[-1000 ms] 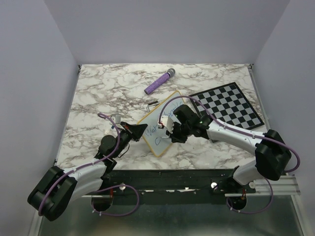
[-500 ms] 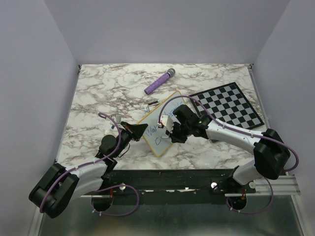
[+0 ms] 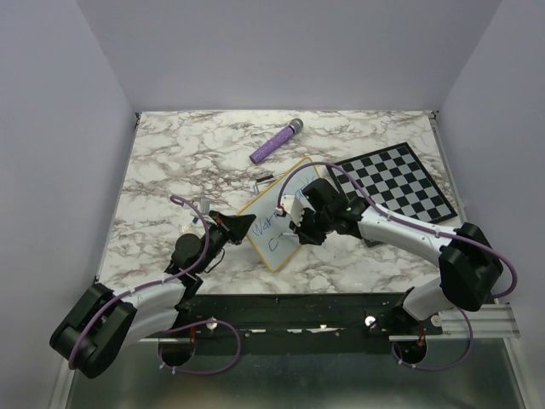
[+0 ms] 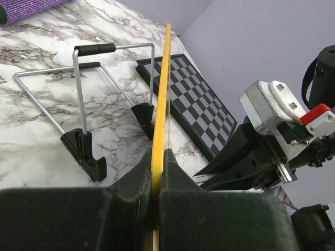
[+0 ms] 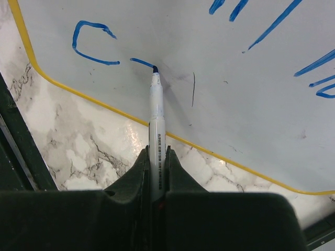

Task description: Write a sentence on the whiteboard

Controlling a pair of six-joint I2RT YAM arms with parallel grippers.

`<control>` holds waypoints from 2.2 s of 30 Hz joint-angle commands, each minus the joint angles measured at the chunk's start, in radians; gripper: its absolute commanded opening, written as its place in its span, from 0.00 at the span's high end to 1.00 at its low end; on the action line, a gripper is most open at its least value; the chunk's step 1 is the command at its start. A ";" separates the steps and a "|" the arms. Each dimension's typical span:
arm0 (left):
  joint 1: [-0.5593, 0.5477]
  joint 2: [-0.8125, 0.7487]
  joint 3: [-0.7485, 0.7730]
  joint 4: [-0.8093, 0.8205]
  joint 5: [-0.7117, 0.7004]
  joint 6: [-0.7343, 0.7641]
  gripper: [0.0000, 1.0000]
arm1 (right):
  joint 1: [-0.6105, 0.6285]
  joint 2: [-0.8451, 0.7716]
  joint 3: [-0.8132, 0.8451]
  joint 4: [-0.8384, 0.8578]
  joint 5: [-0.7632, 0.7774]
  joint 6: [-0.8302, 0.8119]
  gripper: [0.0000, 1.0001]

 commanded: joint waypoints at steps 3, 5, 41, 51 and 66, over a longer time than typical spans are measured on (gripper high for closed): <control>-0.003 -0.013 -0.005 0.008 0.027 0.021 1.00 | -0.008 -0.003 0.001 0.018 0.023 -0.009 0.99; -0.003 -0.018 -0.004 0.005 0.028 0.023 1.00 | -0.008 -0.003 -0.001 0.013 0.025 -0.015 1.00; -0.003 -0.012 -0.008 0.018 0.028 0.024 1.00 | -0.005 0.052 0.038 -0.070 -0.109 -0.070 0.99; -0.003 0.021 -0.008 0.052 0.037 0.020 1.00 | 0.015 0.056 0.068 -0.065 -0.114 -0.059 0.99; -0.003 0.008 -0.014 0.040 0.037 0.024 1.00 | -0.015 -0.003 0.047 -0.030 -0.052 -0.021 0.99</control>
